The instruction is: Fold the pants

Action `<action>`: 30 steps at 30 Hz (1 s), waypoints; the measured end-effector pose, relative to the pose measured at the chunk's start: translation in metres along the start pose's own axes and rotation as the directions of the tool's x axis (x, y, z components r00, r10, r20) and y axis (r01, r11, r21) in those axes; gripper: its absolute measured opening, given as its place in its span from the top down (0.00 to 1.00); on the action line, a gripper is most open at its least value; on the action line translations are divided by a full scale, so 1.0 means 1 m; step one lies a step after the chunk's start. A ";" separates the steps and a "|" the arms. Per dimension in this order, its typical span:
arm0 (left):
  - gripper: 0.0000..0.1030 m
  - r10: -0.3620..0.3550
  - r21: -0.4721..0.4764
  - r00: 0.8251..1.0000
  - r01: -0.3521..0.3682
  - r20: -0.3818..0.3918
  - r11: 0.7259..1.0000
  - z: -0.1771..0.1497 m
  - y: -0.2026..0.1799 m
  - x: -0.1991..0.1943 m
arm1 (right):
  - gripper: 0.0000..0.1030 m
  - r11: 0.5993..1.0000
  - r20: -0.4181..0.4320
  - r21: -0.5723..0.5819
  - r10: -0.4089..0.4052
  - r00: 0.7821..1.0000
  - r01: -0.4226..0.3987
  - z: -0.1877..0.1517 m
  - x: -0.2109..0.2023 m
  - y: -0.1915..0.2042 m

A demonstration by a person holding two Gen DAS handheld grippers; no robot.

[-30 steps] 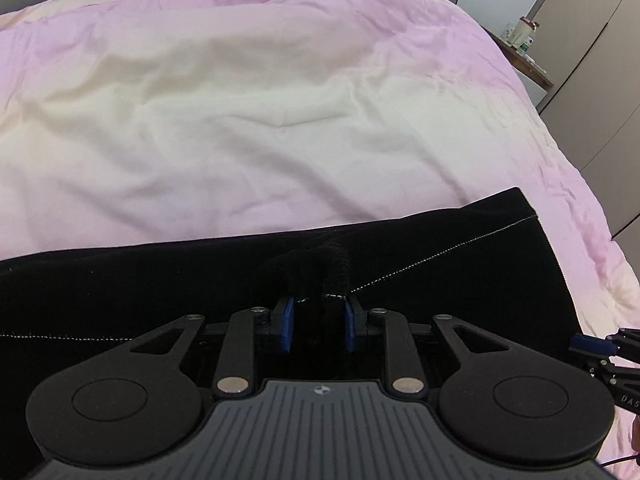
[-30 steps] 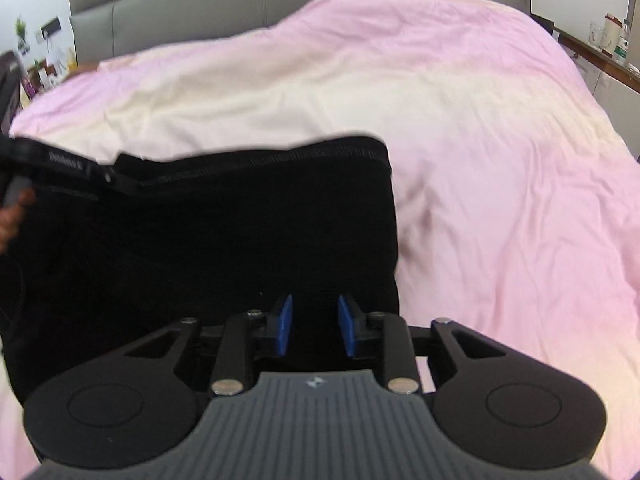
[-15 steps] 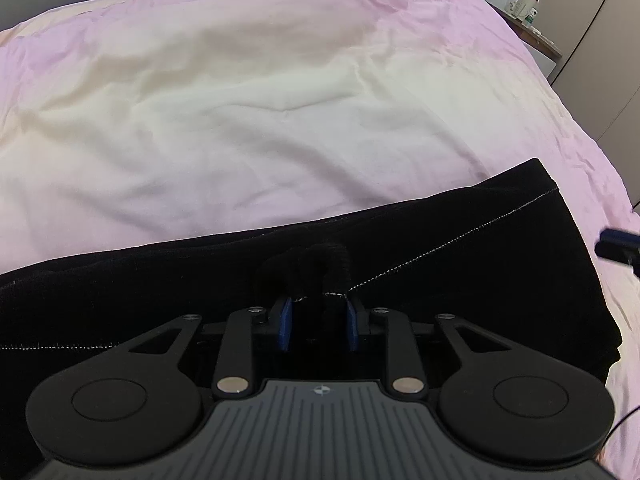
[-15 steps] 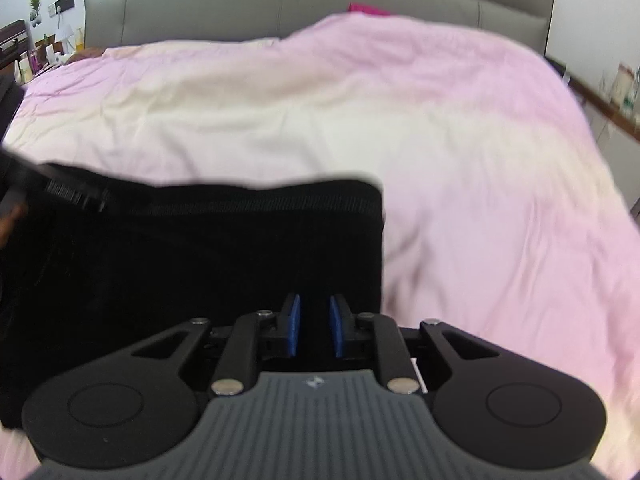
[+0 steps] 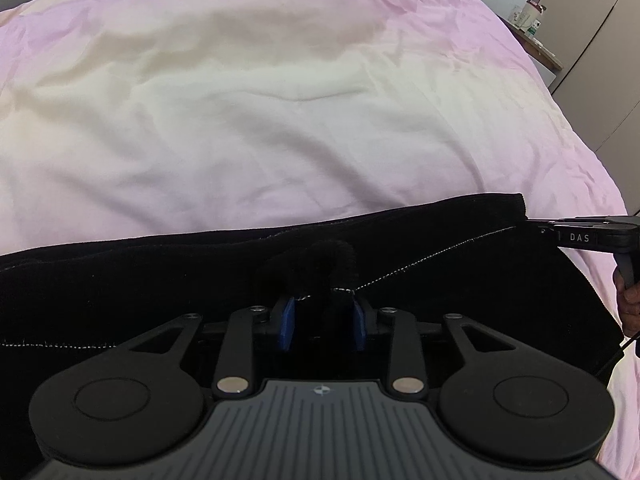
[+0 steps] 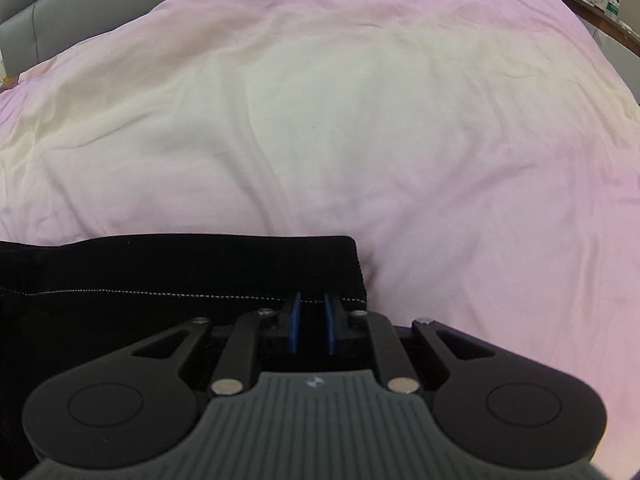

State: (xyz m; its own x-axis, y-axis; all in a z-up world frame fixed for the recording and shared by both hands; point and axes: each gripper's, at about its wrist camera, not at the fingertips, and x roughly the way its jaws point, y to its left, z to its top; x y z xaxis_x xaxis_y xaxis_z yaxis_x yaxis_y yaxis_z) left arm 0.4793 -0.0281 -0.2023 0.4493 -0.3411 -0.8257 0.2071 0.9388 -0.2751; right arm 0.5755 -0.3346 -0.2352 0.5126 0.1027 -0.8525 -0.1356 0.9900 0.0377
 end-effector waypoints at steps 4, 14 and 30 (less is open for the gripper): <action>0.56 -0.001 -0.013 1.000 0.001 0.008 1.000 0.000 -0.008 -0.027 | 0.94 0.997 0.035 -0.073 -0.034 0.999 0.037 -0.001 -0.036 0.010; 0.52 0.009 0.053 0.997 -0.013 0.076 0.998 -0.052 -0.049 -0.082 | 0.93 0.981 0.112 -0.187 0.077 0.991 -0.055 -0.089 -0.148 -0.011; 0.58 0.107 0.005 0.993 -0.107 -0.042 0.994 -0.077 -0.045 -0.061 | 0.91 0.975 0.022 -0.220 -0.005 1.000 0.009 -0.156 -0.117 -0.009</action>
State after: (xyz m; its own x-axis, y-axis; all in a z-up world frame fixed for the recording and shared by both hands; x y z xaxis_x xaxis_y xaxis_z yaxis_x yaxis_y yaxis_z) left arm 0.3757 -0.0459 -0.1780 0.4318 -0.2365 -0.8704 0.1620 0.9696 -0.1831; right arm 0.3847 -0.3706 -0.2175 0.5317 0.1002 -0.8410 -0.3139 0.9456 -0.0859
